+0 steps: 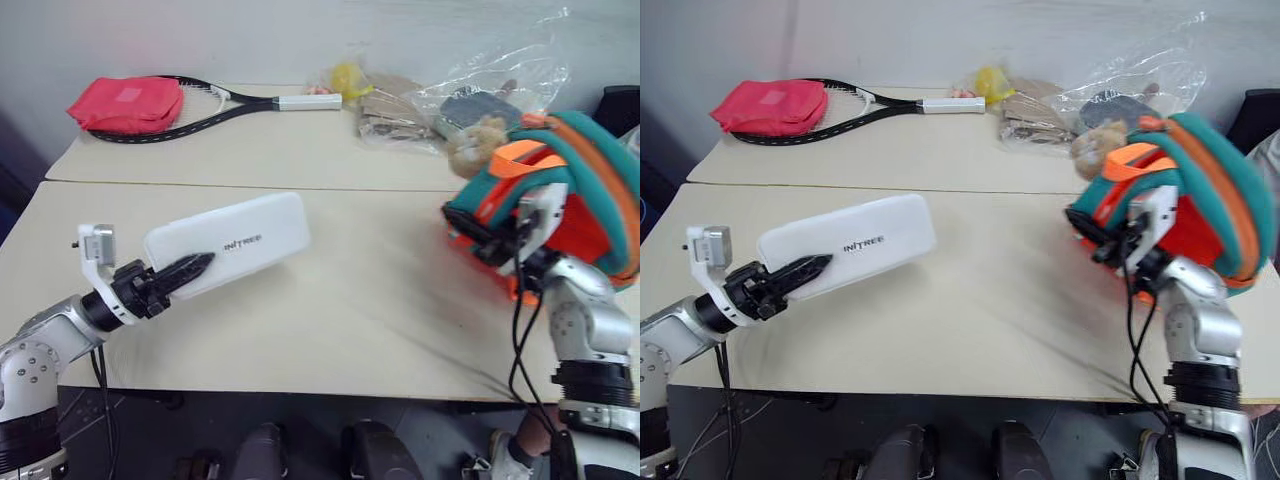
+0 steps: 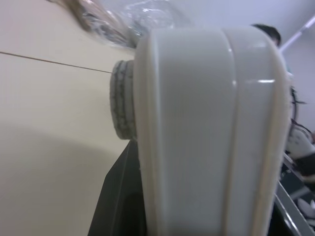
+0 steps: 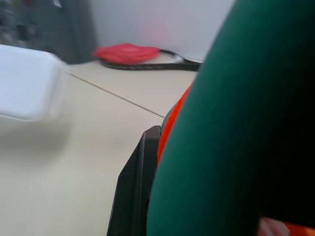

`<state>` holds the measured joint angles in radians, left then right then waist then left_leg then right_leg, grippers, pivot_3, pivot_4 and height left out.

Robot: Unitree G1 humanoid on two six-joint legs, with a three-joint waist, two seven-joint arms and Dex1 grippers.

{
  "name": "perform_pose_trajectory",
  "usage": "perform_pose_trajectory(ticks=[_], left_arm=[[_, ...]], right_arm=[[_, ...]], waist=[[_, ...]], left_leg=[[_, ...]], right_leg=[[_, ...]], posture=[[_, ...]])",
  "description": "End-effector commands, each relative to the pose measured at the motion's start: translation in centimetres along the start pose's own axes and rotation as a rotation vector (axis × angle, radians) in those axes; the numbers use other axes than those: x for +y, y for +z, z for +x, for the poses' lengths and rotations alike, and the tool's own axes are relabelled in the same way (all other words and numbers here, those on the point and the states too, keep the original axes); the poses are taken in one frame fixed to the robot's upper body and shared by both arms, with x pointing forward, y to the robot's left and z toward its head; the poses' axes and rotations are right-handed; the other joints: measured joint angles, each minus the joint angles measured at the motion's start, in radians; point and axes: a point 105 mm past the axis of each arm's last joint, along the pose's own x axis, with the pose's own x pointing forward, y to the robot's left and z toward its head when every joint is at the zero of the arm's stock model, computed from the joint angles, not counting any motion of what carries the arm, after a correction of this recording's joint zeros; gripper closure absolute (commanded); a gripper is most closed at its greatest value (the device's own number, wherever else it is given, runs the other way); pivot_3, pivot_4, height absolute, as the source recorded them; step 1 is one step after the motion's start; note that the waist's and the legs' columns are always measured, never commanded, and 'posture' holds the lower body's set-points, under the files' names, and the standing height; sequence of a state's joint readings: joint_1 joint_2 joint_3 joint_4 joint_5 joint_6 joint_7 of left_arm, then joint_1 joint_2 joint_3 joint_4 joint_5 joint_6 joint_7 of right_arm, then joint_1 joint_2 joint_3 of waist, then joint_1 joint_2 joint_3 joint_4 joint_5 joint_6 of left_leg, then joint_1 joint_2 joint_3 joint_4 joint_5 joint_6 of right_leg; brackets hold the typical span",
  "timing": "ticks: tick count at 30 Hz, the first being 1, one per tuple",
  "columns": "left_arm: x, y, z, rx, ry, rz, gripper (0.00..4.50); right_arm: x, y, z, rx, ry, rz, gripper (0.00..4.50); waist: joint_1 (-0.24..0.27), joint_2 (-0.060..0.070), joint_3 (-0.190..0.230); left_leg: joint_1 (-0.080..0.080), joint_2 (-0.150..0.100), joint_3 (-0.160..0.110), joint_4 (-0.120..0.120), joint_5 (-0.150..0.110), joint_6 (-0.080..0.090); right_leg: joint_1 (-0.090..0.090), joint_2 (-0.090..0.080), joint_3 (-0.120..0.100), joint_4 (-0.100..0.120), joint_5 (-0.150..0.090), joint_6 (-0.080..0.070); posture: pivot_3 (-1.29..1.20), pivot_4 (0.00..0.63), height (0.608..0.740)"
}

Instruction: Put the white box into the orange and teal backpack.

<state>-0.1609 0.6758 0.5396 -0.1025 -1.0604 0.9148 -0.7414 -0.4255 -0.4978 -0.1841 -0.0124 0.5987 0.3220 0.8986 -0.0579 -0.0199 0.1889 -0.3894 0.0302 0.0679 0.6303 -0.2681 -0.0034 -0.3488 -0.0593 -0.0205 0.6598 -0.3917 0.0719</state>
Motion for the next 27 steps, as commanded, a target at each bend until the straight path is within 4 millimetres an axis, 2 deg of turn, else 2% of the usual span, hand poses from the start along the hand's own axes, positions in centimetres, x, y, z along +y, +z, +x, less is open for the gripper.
perform_pose_trajectory(ticks=[1, 5, 7, 9, 11, 13, 18, 21, 24, 27], left_arm=[[0.6, 2.5, -0.7, -0.099, 0.042, 0.045, 3.21], [1.4, 2.9, -1.1, -0.121, 0.086, 0.053, 3.21], [1.4, 3.0, -1.6, -0.132, 0.1, 0.06, 3.21], [1.1, 3.1, -2.0, -0.146, 0.101, 0.064, 3.21], [0.4, 3.6, -2.6, -0.188, 0.075, 0.015, 3.21], [-1.0, 3.9, -3.2, -0.19, 0.032, 0.026, 3.21], [-6.1, 6.3, -4.1, -0.223, -0.125, 0.212, 3.21], [-8.2, 7.0, -3.3, -0.171, -0.204, 0.293, 3.21], [-8.8, 7.2, -1.4, -0.121, -0.245, 0.359, 3.21], [-7.2, 7.6, 0.4, -0.048, -0.197, 0.505, 3.21]], right_arm=[[5.5, 2.7, 3.0, -0.093, 0.257, 0.016, 4.48], [11.1, 3.7, 4.0, -0.117, 0.479, 0.187, 4.48], [13.3, 3.9, 3.4, -0.082, 0.578, 0.27, 4.48], [14.5, 3.7, 2.3, -0.025, 0.64, 0.322, 4.48], [14.3, 3.3, 1.2, 0.045, 0.647, 0.372, 4.48], [13.3, 2.7, 0.5, 0.094, 0.611, 0.378, 4.48], [11.0, 1.9, 0.6, 0.137, 0.514, 0.329, 4.48], [9.7, 1.7, 0.5, 0.154, 0.486, 0.33, 4.48], [8.7, 1.5, 0.1, 0.177, 0.474, 0.33, 4.48], [8.5, 1.5, 0.1, 0.188, 0.483, 0.34, 4.48]], waist=[[0.001, 0.0, 0.0], [0.002, -0.001, 0.0], [0.004, -0.001, 0.0], [0.005, -0.002, 0.0], [0.005, -0.003, 0.0], [0.004, -0.006, 0.0], [0.005, -0.009, 0.001], [0.007, -0.009, 0.001], [0.022, -0.008, 0.001], [0.03, -0.008, 0.001]], left_leg=[[-0.001, 0.0, 0.0, 0.0, 0.001, -0.001], [-0.006, 0.0, 0.0, 0.0, 0.001, -0.002], [-0.009, 0.0, 0.0, 0.001, 0.002, -0.003], [-0.011, 0.0, -0.001, 0.001, 0.002, -0.003], [-0.013, -0.001, -0.002, 0.002, 0.001, -0.002], [-0.014, -0.001, -0.002, 0.002, 0.0, 0.0], [-0.014, -0.001, -0.003, 0.003, -0.001, 0.002], [-0.014, -0.001, -0.004, 0.003, 0.0, 0.003], [-0.012, -0.002, -0.004, 0.003, 0.0, 0.003], [-0.012, -0.002, -0.004, 0.003, 0.001, 0.003]], right_leg=[[-0.001, 0.0, 0.0, 0.001, 0.0, 0.0], [-0.007, 0.0, 0.0, 0.002, 0.0, 0.0], [-0.01, -0.001, 0.0, 0.002, 0.0, 0.0], [-0.011, -0.001, -0.001, 0.003, 0.0, 0.0], [-0.011, -0.002, -0.001, 0.002, 0.0, 0.0], [-0.01, -0.003, -0.001, 0.0, 0.0, 0.0], [-0.01, -0.003, -0.002, -0.003, 0.0, 0.0], [-0.01, -0.002, -0.003, -0.001, 0.0, 0.0], [-0.009, -0.003, -0.002, 0.0, 0.0, 0.0], [-0.009, -0.002, -0.003, 0.0, 0.0, 0.0]], posture=[[0.0, 0.15, 0.74], [0.0, 0.15, 0.74], [0.0, 0.15, 0.74], [0.0, 0.15, 0.74], [0.0, 0.15, 0.74], [0.0, 0.15, 0.74], [0.0, 0.15, 0.74], [0.0, 0.15, 0.74], [0.0, 0.15, 0.74], [0.0, 0.15, 0.74]])
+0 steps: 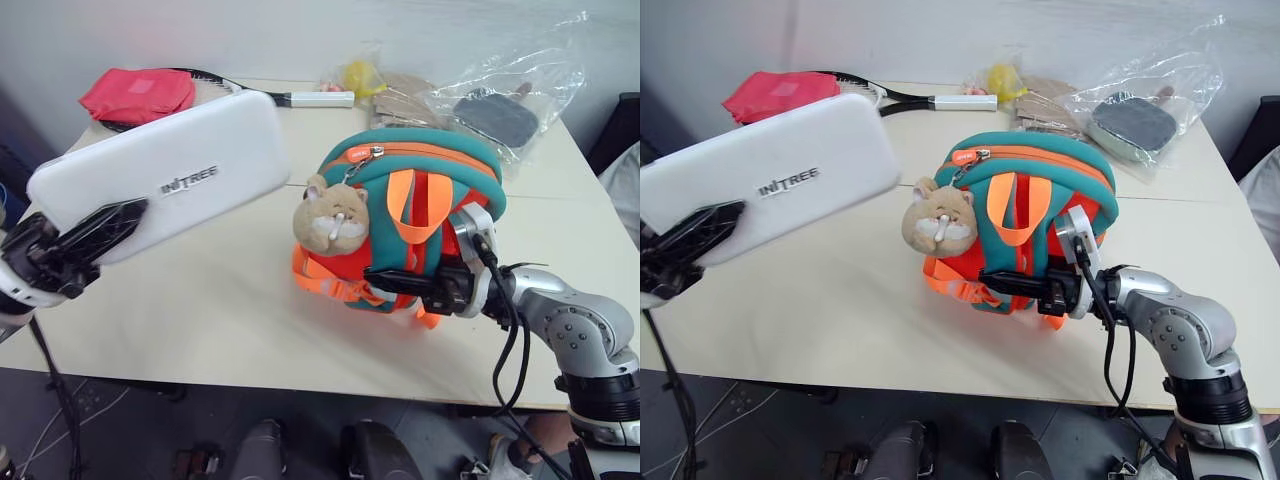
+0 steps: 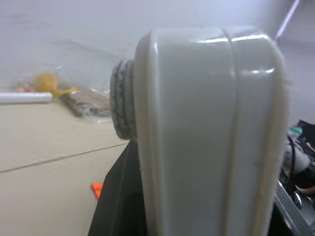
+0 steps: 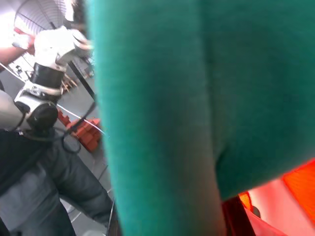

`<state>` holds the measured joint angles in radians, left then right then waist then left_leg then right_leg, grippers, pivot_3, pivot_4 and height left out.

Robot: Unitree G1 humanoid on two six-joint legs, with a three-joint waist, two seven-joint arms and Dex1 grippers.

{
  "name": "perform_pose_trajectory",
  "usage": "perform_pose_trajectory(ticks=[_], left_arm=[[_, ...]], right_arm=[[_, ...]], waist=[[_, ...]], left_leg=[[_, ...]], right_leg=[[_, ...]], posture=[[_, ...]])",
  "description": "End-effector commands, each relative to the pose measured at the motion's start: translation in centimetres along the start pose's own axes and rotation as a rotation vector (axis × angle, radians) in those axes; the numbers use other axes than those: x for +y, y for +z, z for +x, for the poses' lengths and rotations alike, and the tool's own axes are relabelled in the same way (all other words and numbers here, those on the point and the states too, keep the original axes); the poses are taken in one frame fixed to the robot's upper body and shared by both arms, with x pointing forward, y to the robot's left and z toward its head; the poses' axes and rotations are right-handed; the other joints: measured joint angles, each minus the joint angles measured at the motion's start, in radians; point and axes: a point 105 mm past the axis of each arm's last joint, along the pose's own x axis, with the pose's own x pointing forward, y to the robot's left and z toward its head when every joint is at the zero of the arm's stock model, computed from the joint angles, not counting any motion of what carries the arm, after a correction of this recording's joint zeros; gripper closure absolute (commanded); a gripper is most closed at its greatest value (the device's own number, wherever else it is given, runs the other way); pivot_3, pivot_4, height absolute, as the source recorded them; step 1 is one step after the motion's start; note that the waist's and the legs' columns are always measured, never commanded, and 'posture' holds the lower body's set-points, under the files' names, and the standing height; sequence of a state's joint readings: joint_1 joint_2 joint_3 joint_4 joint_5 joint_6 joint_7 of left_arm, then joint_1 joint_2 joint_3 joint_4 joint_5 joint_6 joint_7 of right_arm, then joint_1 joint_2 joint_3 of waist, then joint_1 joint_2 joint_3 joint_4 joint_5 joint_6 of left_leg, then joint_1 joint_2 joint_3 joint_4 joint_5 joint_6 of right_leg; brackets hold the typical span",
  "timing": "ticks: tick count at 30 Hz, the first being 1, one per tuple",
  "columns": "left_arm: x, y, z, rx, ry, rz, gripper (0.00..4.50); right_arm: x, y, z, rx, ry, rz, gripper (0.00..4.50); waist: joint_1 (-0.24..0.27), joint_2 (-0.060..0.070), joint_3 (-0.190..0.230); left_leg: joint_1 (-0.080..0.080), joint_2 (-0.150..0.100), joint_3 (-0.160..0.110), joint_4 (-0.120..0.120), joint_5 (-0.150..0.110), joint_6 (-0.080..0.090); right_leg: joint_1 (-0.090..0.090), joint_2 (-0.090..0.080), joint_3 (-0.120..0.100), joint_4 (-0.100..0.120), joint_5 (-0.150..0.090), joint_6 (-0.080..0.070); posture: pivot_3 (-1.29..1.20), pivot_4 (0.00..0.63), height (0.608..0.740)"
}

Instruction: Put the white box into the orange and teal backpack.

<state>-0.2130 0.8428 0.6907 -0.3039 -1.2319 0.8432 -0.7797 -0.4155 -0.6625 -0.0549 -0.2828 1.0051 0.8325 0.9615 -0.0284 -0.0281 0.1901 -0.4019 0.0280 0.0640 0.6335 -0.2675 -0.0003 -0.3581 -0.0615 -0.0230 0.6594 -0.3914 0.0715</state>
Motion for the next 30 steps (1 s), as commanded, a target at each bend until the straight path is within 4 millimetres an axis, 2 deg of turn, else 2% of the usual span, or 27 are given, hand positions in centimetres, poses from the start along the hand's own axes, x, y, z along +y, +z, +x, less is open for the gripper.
perform_pose_trajectory(ticks=[1, 5, 7, 11, 14, 15, 21, 24, 25, 28, 30], left_arm=[[0.9, 0.4, 1.5, 0.053, -0.04, 0.134, 3.21], [1.8, 0.0, 4.1, 0.1, -0.168, 0.174, 3.21], [1.3, -0.2, 4.8, 0.118, -0.247, 0.173, 3.21], [-0.8, -0.9, 5.0, 0.186, -0.409, 0.138, 3.21], [-1.0, -2.1, 5.1, 0.261, -0.456, 0.168, 3.21], [-0.8, -2.6, 5.7, 0.276, -0.457, 0.204, 3.21], [-0.9, -4.6, 12.7, 0.333, -0.508, 0.424, 3.21], [-0.4, -5.9, 18.2, 0.366, -0.427, 0.474, 3.21], [-0.4, -6.1, 19.3, 0.369, -0.408, 0.473, 3.21], [-2.6, -8.5, 23.0, 0.38, -0.502, 0.449, 3.21], [-3.4, -9.4, 24.2, 0.352, -0.52, 0.408, 3.21]], right_arm=[[0.3, 0.9, -0.3, -0.009, 0.028, -0.03, 4.48], [0.6, 0.5, 0.1, 0.019, 0.068, -0.018, 4.48], [0.5, 0.5, 0.2, 0.017, 0.066, -0.023, 4.48], [0.2, 0.4, 0.3, 0.008, 0.052, -0.024, 4.48], [-0.1, 0.3, 0.3, 0.002, 0.035, -0.028, 4.48], [-0.2, 0.3, 0.3, 0.001, 0.034, -0.028, 4.48], [0.1, 0.2, 1.1, -0.008, 0.059, -0.03, 4.48], [0.4, 0.4, 1.4, -0.003, 0.077, -0.031, 4.48], [0.4, 0.5, 1.5, -0.002, 0.079, -0.031, 4.48], [0.4, 0.7, 1.9, -0.004, 0.081, -0.04, 4.48], [0.4, 0.8, 2.1, -0.011, 0.082, -0.046, 4.48]], waist=[[0.0, 0.0, 0.0], [0.001, 0.0, 0.0], [0.0, 0.0, 0.0], [-0.008, 0.0, 0.0], [-0.004, 0.0, 0.0], [-0.003, 0.0, 0.0], [0.018, 0.0, 0.0], [0.025, 0.0, 0.0], [0.026, 0.0, 0.0], [0.023, 0.0, 0.0], [0.022, 0.0, 0.001]], left_leg=[[0.0, 0.0, 0.0, 0.0, 0.0, 0.0], [-0.002, 0.0, 0.001, 0.0, 0.002, -0.004], [-0.003, 0.0, 0.002, 0.001, 0.002, -0.004], [-0.003, 0.001, 0.003, 0.0, 0.002, -0.004], [-0.004, 0.001, 0.002, -0.001, 0.002, -0.004], [-0.003, 0.001, 0.002, -0.001, 0.002, -0.004], [-0.004, 0.0, 0.001, 0.01, 0.001, -0.001], [-0.005, 0.0, 0.002, 0.013, 0.0, 0.0], [-0.005, 0.0, 0.002, 0.013, 0.0, 0.0], [-0.006, 0.0, 0.003, 0.013, -0.001, 0.0], [-0.007, 0.001, 0.003, 0.012, -0.001, 0.0]], right_leg=[[0.0, 0.0, 0.0, 0.0, 0.0, 0.0], [-0.002, 0.001, 0.0, 0.0, 0.0, 0.0], [-0.002, 0.001, 0.0, 0.0, 0.0, 0.0], [-0.002, 0.001, 0.001, 0.001, 0.0, 0.001], [-0.003, 0.001, 0.001, 0.001, 0.0, 0.001], [-0.003, 0.001, 0.001, 0.001, 0.0, 0.001], [0.0, 0.001, 0.001, 0.001, 0.001, 0.002], [0.0, 0.001, 0.001, 0.003, 0.002, 0.003], [0.0, 0.001, 0.001, 0.002, 0.002, 0.004], [-0.001, 0.001, 0.002, 0.003, 0.002, 0.004], [-0.002, 0.002, 0.002, 0.003, 0.002, 0.005]], posture=[[0.0, 0.15, 0.74], [0.0, 0.15, 0.74], [0.0, 0.15, 0.74], [0.0, 0.15, 0.74], [0.0, 0.15, 0.74], [0.0, 0.15, 0.74], [0.0, 0.15, 0.74], [0.0, 0.15, 0.74], [0.0, 0.15, 0.74], [0.0, 0.15, 0.74], [0.0, 0.15, 0.74]])
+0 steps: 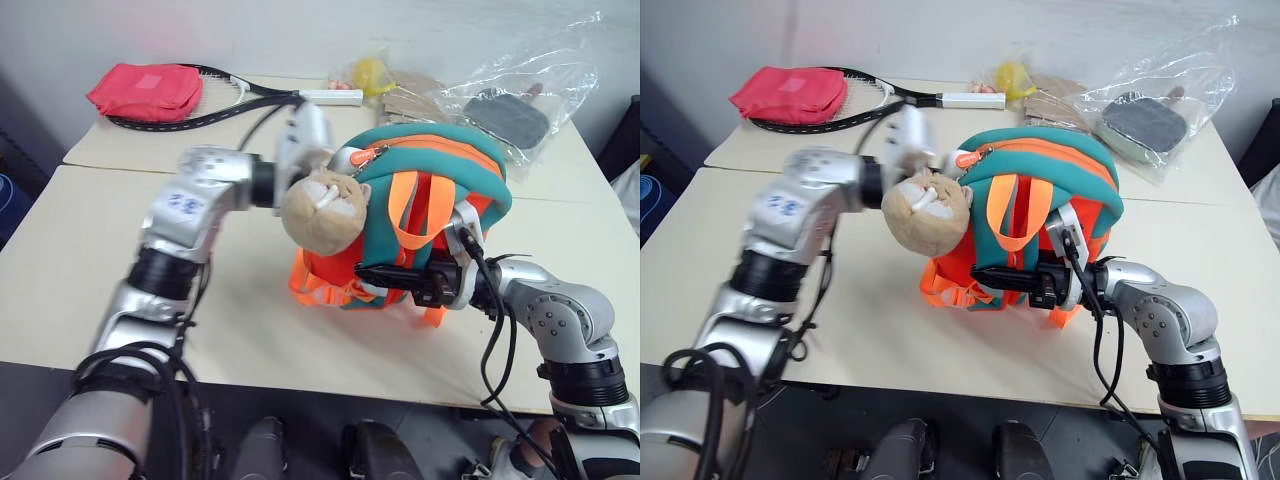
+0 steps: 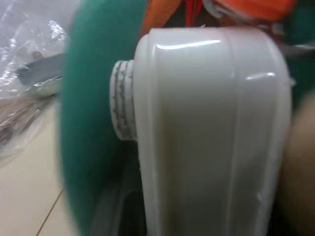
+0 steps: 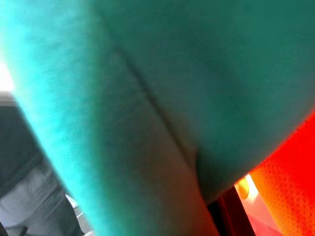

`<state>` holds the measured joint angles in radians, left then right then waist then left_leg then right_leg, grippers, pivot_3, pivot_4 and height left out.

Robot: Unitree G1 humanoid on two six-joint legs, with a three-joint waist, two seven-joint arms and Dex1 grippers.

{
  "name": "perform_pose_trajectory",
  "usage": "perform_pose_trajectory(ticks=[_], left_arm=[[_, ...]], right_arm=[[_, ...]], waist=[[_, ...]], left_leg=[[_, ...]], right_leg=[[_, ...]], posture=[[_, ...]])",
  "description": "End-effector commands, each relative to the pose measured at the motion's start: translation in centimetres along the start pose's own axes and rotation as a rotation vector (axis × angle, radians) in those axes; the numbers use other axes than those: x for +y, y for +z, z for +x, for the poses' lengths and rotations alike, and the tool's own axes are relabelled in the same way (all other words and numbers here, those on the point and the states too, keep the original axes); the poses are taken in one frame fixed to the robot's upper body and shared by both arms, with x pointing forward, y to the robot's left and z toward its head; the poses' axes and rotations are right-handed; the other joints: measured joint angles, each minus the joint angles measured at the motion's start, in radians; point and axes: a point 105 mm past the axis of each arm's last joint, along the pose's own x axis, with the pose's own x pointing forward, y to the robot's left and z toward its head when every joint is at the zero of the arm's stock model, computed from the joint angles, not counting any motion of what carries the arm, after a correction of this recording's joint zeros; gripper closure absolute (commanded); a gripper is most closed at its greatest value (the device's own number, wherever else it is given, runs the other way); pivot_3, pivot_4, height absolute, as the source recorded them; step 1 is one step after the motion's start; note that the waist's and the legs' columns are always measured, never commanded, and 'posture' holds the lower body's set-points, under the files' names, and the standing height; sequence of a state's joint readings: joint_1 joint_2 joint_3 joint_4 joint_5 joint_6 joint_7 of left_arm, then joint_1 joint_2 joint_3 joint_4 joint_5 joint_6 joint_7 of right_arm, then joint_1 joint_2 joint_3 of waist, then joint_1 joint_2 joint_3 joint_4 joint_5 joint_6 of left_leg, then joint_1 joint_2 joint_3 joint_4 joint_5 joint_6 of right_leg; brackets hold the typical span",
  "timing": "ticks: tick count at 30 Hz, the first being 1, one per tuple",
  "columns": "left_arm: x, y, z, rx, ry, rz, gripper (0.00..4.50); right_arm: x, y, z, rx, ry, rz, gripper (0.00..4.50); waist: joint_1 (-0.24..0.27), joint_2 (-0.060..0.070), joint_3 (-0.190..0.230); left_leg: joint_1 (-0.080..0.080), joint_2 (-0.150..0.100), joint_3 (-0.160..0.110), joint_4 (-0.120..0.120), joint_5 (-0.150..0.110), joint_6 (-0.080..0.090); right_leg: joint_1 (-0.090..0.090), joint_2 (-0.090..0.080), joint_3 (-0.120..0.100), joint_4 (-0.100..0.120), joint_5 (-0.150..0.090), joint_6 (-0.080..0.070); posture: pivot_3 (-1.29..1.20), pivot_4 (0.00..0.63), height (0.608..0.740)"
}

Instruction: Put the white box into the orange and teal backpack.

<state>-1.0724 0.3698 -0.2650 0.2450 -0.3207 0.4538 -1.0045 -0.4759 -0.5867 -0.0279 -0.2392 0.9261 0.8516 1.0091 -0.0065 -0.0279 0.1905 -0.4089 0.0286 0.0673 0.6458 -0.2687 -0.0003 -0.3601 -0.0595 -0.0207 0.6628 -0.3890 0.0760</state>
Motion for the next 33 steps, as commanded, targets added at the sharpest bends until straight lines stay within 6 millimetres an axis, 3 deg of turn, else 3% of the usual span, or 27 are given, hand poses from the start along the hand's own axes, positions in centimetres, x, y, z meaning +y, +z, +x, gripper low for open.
perform_pose_trajectory(ticks=[1, 2, 8, 12, 18, 23, 28, 33], left_arm=[[0.0, 0.8, 1.8, -0.074, 0.004, 0.017, 3.21], [0.5, 0.6, 1.4, -0.088, 0.039, -0.007, 3.21], [0.6, 1.6, -4.7, -0.125, 0.055, -0.025, 1.37], [0.1, 0.9, -9.3, -0.118, 0.047, 0.026, 0.18], [-2.9, -2.1, -16.2, 0.04, -0.027, 0.009, 0.04], [-4.3, 0.8, -15.4, -0.127, 0.023, 0.053, 0.04], [-4.6, 2.7, -11.6, -0.272, 0.092, 0.106, 0.04], [-4.5, 2.6, -9.4, -0.269, 0.105, 0.078, 0.04]], right_arm=[[0.9, 0.9, 0.9, -0.014, 0.036, -0.05, 4.48], [0.9, 0.9, 1.0, -0.016, 0.035, -0.052, 4.48], [0.8, 1.1, 0.9, -0.035, -0.002, -0.061, 4.5], [0.8, 1.3, 0.8, -0.074, -0.03, -0.052, 4.5], [0.7, 1.4, 0.7, -0.096, -0.059, -0.055, 4.5], [0.6, 1.1, 0.6, -0.088, -0.069, -0.043, 4.5], [0.6, 0.7, 0.8, -0.071, -0.053, -0.022, 4.5], [0.7, 0.4, 0.8, -0.058, -0.044, -0.016, 4.5]], waist=[[0.0, 0.0, 0.0], [-0.001, 0.001, 0.0], [-0.026, 0.001, 0.001], [-0.025, 0.001, 0.001], [-0.024, 0.002, 0.001], [-0.009, 0.002, 0.001], [-0.009, 0.002, 0.001], [-0.025, 0.002, 0.001]], left_leg=[[0.0, 0.0, 0.0, 0.0, 0.0, 0.0], [0.0, 0.001, 0.0, 0.0, 0.0, 0.0], [0.001, 0.001, -0.001, 0.001, 0.002, -0.002], [0.001, 0.001, -0.001, 0.001, 0.002, -0.003], [0.001, 0.001, -0.001, 0.0, 0.002, -0.003], [0.0, 0.0, -0.004, 0.002, 0.0, 0.001], [0.0, -0.001, -0.004, 0.002, -0.001, 0.002], [0.001, 0.0, -0.003, 0.002, 0.0, 0.001]], right_leg=[[-0.001, 0.0, 0.0, 0.0, 0.0, 0.0], [-0.001, 0.001, 0.0, 0.0, 0.0, 0.0], [-0.001, 0.001, 0.001, 0.001, 0.0, 0.0], [-0.001, 0.001, 0.0, 0.001, 0.0, 0.0], [-0.001, 0.0, 0.0, 0.0, 0.0, 0.0], [0.001, -0.002, -0.002, -0.001, 0.0, 0.0], [0.002, -0.002, -0.001, -0.001, 0.001, 0.001], [0.002, -0.001, 0.0, 0.0, 0.001, 0.001]], posture=[[0.0, 0.15, 0.74], [0.0, 0.15, 0.74], [0.0, 0.15, 0.74], [0.0, 0.15, 0.74], [0.0, 0.15, 0.74], [0.0, 0.15, 0.74], [0.0, 0.15, 0.74], [0.0, 0.15, 0.74]])
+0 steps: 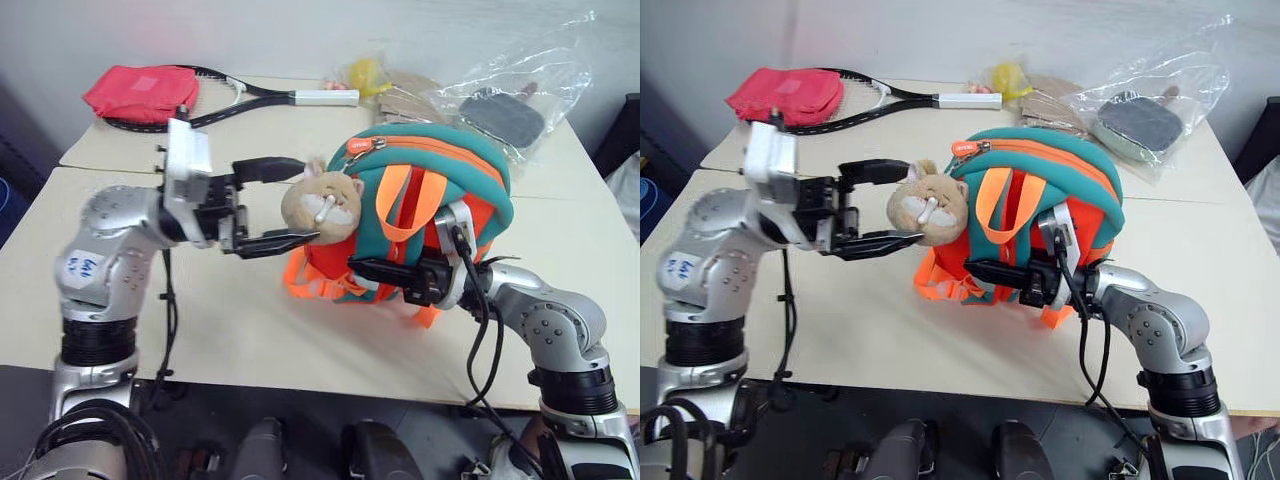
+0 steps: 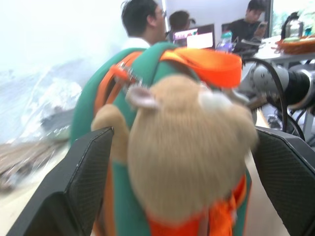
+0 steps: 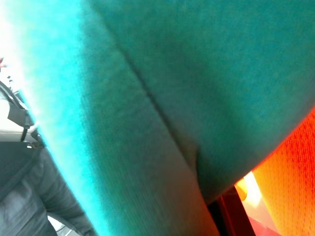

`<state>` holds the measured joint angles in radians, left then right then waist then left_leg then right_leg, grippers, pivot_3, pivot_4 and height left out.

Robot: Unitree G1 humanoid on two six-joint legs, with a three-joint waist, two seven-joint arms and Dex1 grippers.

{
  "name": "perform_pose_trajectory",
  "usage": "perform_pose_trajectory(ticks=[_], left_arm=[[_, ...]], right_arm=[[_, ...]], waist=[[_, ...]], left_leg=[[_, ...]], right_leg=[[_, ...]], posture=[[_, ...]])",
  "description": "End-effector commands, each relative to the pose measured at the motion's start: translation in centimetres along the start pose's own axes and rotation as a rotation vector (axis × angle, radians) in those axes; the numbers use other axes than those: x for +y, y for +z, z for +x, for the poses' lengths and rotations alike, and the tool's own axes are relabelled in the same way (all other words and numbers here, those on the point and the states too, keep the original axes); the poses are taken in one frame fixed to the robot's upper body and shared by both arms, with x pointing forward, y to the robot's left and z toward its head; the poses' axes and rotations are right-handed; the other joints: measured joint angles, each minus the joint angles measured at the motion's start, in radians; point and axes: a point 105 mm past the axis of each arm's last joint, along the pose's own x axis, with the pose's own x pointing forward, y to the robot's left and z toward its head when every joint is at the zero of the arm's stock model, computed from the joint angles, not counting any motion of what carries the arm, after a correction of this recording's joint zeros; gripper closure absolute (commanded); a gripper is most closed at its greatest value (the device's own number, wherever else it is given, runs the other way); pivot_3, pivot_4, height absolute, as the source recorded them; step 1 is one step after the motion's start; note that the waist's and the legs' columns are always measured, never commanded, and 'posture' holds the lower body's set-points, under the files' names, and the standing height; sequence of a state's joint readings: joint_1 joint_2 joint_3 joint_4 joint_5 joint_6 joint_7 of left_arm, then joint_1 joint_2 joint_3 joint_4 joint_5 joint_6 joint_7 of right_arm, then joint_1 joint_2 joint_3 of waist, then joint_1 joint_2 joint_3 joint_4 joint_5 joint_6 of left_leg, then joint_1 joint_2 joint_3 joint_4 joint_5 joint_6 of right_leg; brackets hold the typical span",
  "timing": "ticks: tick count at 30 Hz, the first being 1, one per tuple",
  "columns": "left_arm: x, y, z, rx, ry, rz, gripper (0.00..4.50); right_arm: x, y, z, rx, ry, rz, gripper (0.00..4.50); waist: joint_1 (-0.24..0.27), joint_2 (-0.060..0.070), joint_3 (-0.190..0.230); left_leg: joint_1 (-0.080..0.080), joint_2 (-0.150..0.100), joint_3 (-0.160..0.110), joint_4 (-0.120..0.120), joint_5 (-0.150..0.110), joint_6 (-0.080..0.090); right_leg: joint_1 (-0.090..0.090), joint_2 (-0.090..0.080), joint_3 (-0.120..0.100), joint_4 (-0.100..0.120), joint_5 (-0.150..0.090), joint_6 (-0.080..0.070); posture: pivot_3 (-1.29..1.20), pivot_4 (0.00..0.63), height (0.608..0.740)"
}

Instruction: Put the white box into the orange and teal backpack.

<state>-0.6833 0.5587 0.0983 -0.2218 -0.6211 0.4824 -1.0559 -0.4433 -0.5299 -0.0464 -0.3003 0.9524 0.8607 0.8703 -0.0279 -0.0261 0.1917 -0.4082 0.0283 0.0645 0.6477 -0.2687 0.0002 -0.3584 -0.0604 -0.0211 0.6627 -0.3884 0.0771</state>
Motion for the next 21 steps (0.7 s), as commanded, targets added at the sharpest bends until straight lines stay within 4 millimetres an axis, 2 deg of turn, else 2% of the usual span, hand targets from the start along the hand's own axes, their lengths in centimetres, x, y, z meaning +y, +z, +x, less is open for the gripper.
perform_pose_trajectory(ticks=[1, 4, 7, 9, 11, 12, 13, 16, 18, 20, 21], left_arm=[[0.3, 0.2, 0.9, 0.015, 0.033, 0.022, 0.21], [-0.1, -0.1, 0.9, 0.019, 0.003, -0.005, 0.93], [1.0, 0.8, -0.8, -0.005, 0.068, -0.011, 1.87], [2.9, 1.5, -2.6, -0.016, 0.181, 0.016, 2.47], [5.1, 2.3, -5.4, -0.029, 0.346, 0.034, 2.97], [5.8, 2.3, -6.8, -0.029, 0.412, 0.017, 3.18], [6.1, 1.9, -8.0, -0.019, 0.455, -0.013, 3.18], [6.2, -1.7, -9.5, 0.145, 0.497, -0.021, 3.18], [5.7, -6.0, -9.5, 0.372, 0.466, 0.025, 3.18], [6.0, -8.3, -8.6, 0.409, 0.504, 0.007, 3.18], [5.7, -9.1, -7.5, 0.4, 0.482, -0.001, 3.18]], right_arm=[[0.7, 0.4, 0.0, -0.006, 0.029, -0.022, 4.5], [0.3, 0.6, -0.1, -0.036, 0.0, -0.029, 4.5], [-0.1, 0.8, -0.2, -0.06, -0.035, -0.036, 4.5], [-0.3, 0.5, -0.7, -0.065, -0.063, -0.027, 4.5], [-0.1, 0.0, -1.2, -0.067, -0.089, -0.012, 4.5], [0.1, -0.2, -1.5, -0.07, -0.101, -0.007, 4.5], [0.2, -0.3, -1.7, -0.074, -0.112, -0.004, 4.5], [0.3, -0.5, -2.1, -0.099, -0.155, -0.001, 4.5], [0.5, -0.7, -2.1, -0.105, -0.168, 0.004, 4.5], [0.6, -0.9, -2.2, -0.108, -0.172, 0.007, 4.5], [0.7, -1.0, -2.3, -0.11, -0.175, 0.008, 4.5]], waist=[[-0.004, 0.0, 0.0], [-0.001, 0.0, 0.0], [-0.001, 0.0, 0.0], [-0.001, 0.0, 0.0], [-0.001, 0.0, 0.0], [-0.002, 0.0, 0.0], [-0.004, 0.0, 0.0], [-0.004, 0.0, 0.0], [-0.001, 0.0, 0.0], [0.002, 0.0, 0.0], [0.005, 0.0, 0.0]], left_leg=[[0.001, 0.0, 0.0, 0.0, 0.0, 0.0], [0.001, 0.001, 0.0, 0.0, 0.001, -0.001], [0.001, 0.001, 0.0, 0.0, 0.001, -0.001], [0.001, 0.001, 0.0, 0.0, 0.001, -0.001], [0.001, 0.001, 0.0, 0.0, 0.001, -0.001], [0.001, 0.001, 0.0, 0.0, 0.001, -0.001], [0.001, 0.001, 0.0, -0.001, 0.001, -0.001], [0.002, 0.001, 0.001, -0.001, 0.001, -0.001], [0.002, 0.001, 0.001, -0.001, 0.001, -0.001], [0.003, 0.0, 0.001, -0.001, 0.001, -0.001], [0.003, 0.0, 0.001, -0.001, 0.001, -0.001]], right_leg=[[0.0, 0.0, 0.0, 0.0, 0.0, 0.0], [0.0, 0.001, 0.0, 0.0, 0.0, 0.0], [0.0, 0.001, 0.001, 0.0, 0.0, 0.0], [0.0, 0.001, 0.001, 0.0, 0.0, 0.0], [0.0, 0.001, 0.0, 0.0, 0.0, 0.0], [0.0, 0.001, 0.0, 0.0, 0.0, 0.0], [0.0, 0.001, 0.0, 0.0, 0.0, 0.0], [0.0, 0.001, 0.001, 0.0, 0.0, 0.0], [0.0, 0.0, 0.001, 0.0, 0.0, 0.0], [0.001, 0.0, 0.001, -0.001, 0.0, 0.0], [0.001, 0.0, 0.001, -0.001, 0.0, 0.0]], posture=[[0.0, 0.15, 0.74], [0.0, 0.15, 0.74], [0.0, 0.15, 0.74], [0.0, 0.15, 0.74], [0.0, 0.15, 0.74], [0.0, 0.15, 0.74], [0.0, 0.15, 0.74], [0.0, 0.15, 0.74], [0.0, 0.15, 0.74], [0.0, 0.15, 0.74], [0.0, 0.15, 0.74]])
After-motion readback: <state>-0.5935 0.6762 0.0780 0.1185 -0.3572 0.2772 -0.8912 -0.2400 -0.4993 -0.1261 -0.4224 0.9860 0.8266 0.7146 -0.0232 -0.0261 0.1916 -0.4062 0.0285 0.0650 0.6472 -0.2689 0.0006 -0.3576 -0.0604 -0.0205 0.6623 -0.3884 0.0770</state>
